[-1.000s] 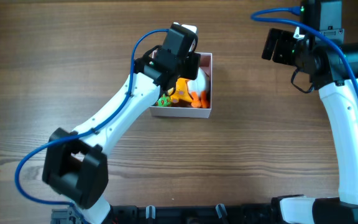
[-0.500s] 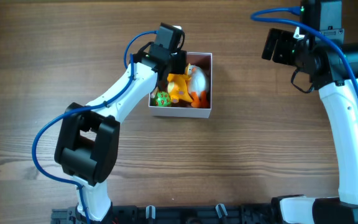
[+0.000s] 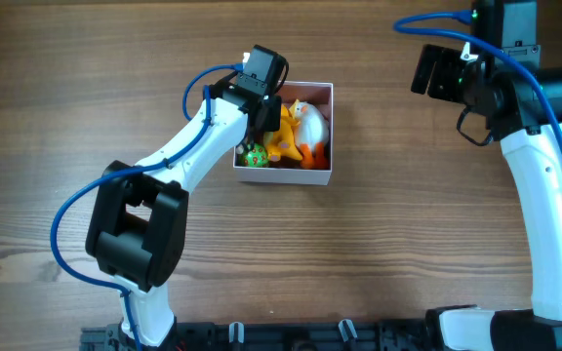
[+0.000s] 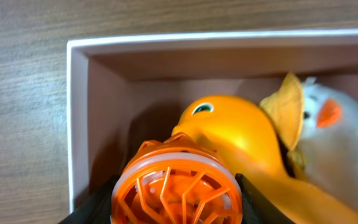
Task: Pack container
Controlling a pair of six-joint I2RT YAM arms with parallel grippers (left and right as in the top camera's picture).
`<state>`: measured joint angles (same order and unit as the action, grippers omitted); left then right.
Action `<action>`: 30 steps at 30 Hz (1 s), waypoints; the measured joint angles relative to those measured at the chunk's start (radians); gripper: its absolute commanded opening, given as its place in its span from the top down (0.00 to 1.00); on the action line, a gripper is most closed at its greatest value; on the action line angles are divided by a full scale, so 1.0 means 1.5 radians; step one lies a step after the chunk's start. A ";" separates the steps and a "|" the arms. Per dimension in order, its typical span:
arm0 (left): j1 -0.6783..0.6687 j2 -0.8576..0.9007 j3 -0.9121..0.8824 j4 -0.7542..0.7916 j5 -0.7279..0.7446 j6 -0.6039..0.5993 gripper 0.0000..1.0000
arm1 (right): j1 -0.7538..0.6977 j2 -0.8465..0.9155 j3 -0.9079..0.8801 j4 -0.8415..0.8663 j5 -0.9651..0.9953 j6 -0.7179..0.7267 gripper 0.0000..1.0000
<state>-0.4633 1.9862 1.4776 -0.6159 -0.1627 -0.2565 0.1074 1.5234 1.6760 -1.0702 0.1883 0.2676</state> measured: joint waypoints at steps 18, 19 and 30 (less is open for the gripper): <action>-0.001 -0.130 0.001 -0.020 0.002 -0.020 0.36 | 0.000 0.000 0.000 0.000 0.000 0.000 0.00; -0.001 -0.161 0.002 -0.020 0.002 -0.026 0.36 | 0.000 0.000 0.000 0.000 0.000 0.000 0.00; 0.182 -0.308 0.015 -0.157 -0.094 -0.103 0.00 | 0.000 0.000 0.000 0.000 0.000 0.000 0.00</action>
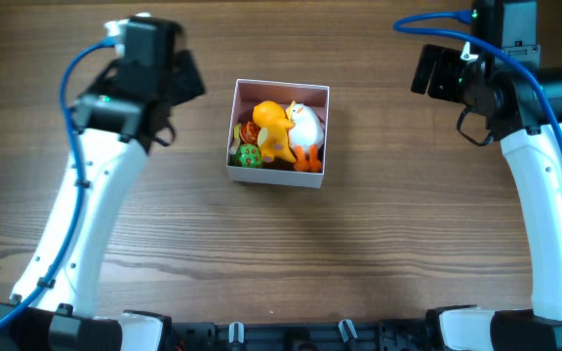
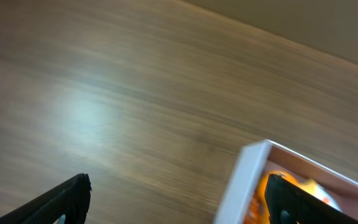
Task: Pack container
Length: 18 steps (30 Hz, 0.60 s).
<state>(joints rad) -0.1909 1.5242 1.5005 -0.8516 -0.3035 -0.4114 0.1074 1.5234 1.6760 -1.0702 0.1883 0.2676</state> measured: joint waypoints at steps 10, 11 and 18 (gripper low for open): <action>0.070 0.000 0.000 -0.001 0.061 -0.009 0.00 | 0.000 0.000 0.000 0.000 0.000 0.000 0.00; 0.070 0.000 0.000 -0.001 0.062 -0.009 0.00 | 0.000 0.000 0.000 0.000 0.000 0.000 0.00; 0.070 0.000 0.000 -0.001 0.062 -0.009 0.00 | 0.000 0.000 0.000 0.000 0.000 0.000 0.00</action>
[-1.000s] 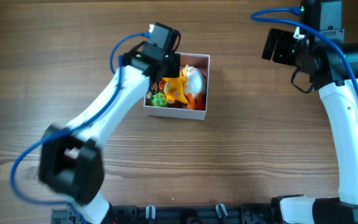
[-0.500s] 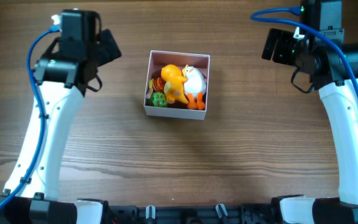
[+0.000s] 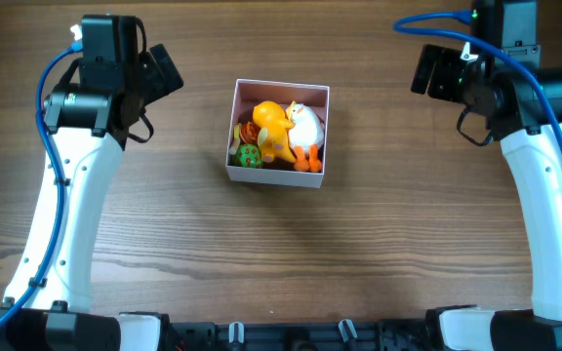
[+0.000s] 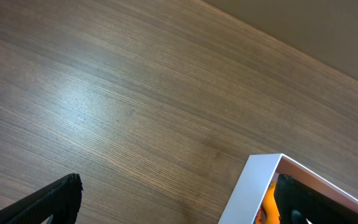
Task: Pack container
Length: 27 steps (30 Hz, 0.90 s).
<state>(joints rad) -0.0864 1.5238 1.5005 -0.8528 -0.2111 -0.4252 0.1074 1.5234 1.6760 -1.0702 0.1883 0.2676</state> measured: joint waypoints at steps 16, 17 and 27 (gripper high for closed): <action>0.000 0.000 0.000 0.000 0.000 0.000 0.00 | 0.000 -0.116 -0.004 0.000 0.000 0.000 0.00; 0.000 0.000 0.000 0.000 0.000 0.000 0.00 | 0.000 -0.157 -0.004 0.000 0.000 0.000 0.00; 0.000 0.000 0.000 0.000 0.000 0.000 0.00 | 0.027 -0.566 -0.038 0.014 -0.021 0.000 0.00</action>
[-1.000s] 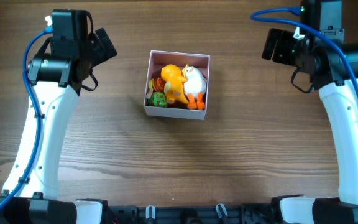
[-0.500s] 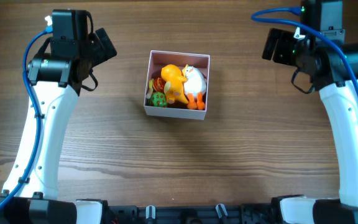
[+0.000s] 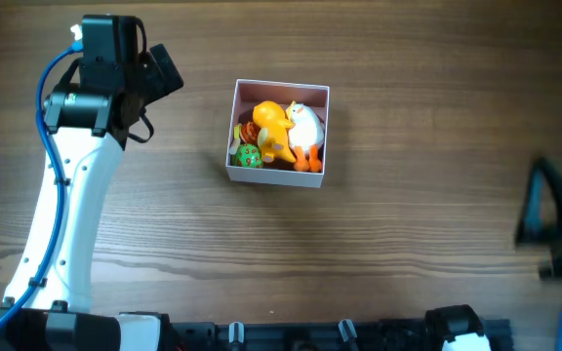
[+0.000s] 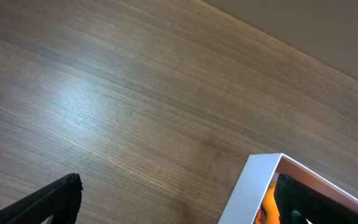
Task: Pack container
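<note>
A white box (image 3: pixel 281 87) stands mid-table, its near corner (image 4: pixel 253 186) showing in the left wrist view. Inside lie an orange duck (image 3: pixel 271 122), a white plush duck (image 3: pixel 306 125), a green ball (image 3: pixel 251 155) and an orange cage ball (image 3: pixel 245 132). My left gripper (image 3: pixel 167 70) hangs up and to the left of the box. It is open, with bare wood between its black fingertips (image 4: pixel 58 196). My right arm (image 3: pixel 554 226) is a dark blur at the lower right edge, and its fingers cannot be made out.
The wooden table (image 3: pixel 408 244) spreads around the box. A black rail (image 3: pixel 281 336) runs along the front edge. Beyond the table's far edge there is a grey floor (image 4: pixel 328 25).
The right arm has gone from the back right corner to the lower right edge, where it is blurred. The left arm, the box and the toys are as they were.
My left gripper was down in the box, shut on the orange cage ball beside the orange duck. Then it was open, up and left of the box, with the ball left inside. It stayed there, further left. Now the right arm has moved.
</note>
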Controlling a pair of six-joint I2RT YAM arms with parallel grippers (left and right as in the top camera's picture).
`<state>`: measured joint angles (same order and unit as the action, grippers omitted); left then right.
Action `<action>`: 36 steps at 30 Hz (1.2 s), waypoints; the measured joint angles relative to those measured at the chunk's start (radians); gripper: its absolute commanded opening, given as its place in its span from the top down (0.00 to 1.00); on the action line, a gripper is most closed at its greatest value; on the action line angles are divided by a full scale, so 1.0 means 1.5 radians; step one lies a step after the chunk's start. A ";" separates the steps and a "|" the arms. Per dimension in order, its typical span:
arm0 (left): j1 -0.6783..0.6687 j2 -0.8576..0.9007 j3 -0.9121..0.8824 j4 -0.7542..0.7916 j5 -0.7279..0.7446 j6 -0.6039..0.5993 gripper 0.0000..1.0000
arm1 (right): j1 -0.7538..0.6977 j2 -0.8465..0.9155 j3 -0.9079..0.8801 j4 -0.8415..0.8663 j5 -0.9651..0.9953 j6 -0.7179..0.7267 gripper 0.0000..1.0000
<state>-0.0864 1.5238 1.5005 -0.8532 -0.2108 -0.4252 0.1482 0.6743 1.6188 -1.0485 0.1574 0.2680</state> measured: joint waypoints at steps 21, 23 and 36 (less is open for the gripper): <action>0.000 0.000 0.000 0.001 0.002 0.000 0.00 | 0.000 -0.411 -0.637 0.299 -0.017 0.028 0.00; 0.000 0.000 0.000 0.001 0.002 0.000 0.00 | -0.002 -0.413 -0.674 0.384 -0.017 0.014 0.00; 0.000 0.000 0.000 0.000 0.002 0.000 0.00 | -0.024 -0.414 -0.917 0.655 -0.118 -0.112 0.00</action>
<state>-0.0864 1.5242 1.5009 -0.8528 -0.2073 -0.4252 0.1120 0.0536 0.2432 -0.0654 -0.0200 0.0998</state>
